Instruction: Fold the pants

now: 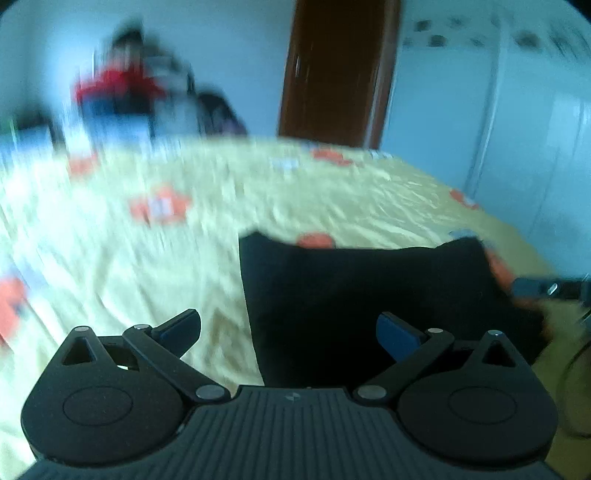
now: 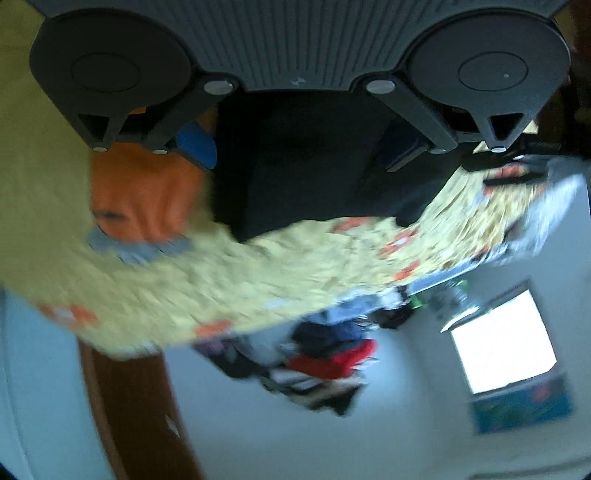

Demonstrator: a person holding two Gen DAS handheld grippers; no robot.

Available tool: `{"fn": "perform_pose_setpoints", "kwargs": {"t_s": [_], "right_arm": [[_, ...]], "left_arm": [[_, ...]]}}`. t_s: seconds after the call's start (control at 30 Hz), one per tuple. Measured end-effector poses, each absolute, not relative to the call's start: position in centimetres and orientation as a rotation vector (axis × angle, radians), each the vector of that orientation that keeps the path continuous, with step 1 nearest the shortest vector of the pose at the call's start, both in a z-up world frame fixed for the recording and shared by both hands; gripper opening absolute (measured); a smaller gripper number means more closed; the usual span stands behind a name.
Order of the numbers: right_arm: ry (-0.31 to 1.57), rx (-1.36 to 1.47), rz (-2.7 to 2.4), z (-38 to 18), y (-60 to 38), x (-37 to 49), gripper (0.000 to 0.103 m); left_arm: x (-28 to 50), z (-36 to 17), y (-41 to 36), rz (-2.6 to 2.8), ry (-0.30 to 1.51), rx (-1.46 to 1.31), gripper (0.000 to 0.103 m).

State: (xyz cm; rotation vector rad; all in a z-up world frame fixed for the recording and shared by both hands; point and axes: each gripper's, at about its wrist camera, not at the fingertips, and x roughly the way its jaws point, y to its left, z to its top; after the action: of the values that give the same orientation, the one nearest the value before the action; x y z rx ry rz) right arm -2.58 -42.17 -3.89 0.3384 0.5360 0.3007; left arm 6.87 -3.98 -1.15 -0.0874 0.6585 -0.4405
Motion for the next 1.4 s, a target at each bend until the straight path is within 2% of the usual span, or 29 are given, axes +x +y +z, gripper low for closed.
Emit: {"fn": "perform_pose_setpoints", "kwargs": {"t_s": [0.1,0.23,0.53,0.6,0.63,0.67,0.7,0.73,0.83,1.13,1.27,1.4], "right_arm": [[0.627,0.421,0.356,-4.2,-44.1,-0.6,0.097],[0.731,0.482,0.484,-5.0,-44.8,1.8,0.098],[0.779,0.56,0.725,-5.9,-45.1,5.5,0.097],[0.777,0.546,0.732,-5.9,-44.0,6.6,0.092],[0.777,0.542,0.726,-6.0,-43.6,6.9,0.083],[0.777,0.541,0.707,-6.0,-43.1,7.2,0.063],[0.784,0.528,0.671,-6.1,-42.7,7.3,0.046],[0.795,0.507,0.626,-6.2,-42.3,7.4,0.034],[0.781,0.529,0.597,-6.1,-42.1,6.4,0.029],[0.677,0.496,0.672,-0.2,-37.9,6.0,0.026],[0.63,0.48,0.751,1.9,-35.0,8.4,0.026],[0.618,0.501,0.795,2.0,-31.9,11.9,0.026]], "left_arm": [[10.4,-2.9,-1.5,-0.571,0.861,-0.376,0.101],[12.5,-3.5,-0.8,-0.676,0.923,-0.497,0.102],[15.3,-4.7,-2.6,-0.85,0.893,-0.534,0.102],[15.4,-4.9,-3.2,-0.841,0.878,-0.543,0.098],[15.3,-4.9,-3.5,-0.829,0.874,-0.535,0.089],[15.2,-4.8,-3.8,-0.801,0.873,-0.51,0.08],[15.1,-4.6,-3.8,-0.76,0.871,-0.474,0.054],[15.0,-4.6,-3.8,-0.714,0.876,-0.44,0.034],[15.2,-5.3,-2.2,-0.701,0.893,-0.539,0.019],[13.6,-1.6,1.4,-0.679,0.749,-0.58,0.013],[13.7,1.5,5.0,-0.611,0.644,-0.54,0.013],[15.5,3.3,7.1,-0.521,0.629,-0.444,0.013]]}}
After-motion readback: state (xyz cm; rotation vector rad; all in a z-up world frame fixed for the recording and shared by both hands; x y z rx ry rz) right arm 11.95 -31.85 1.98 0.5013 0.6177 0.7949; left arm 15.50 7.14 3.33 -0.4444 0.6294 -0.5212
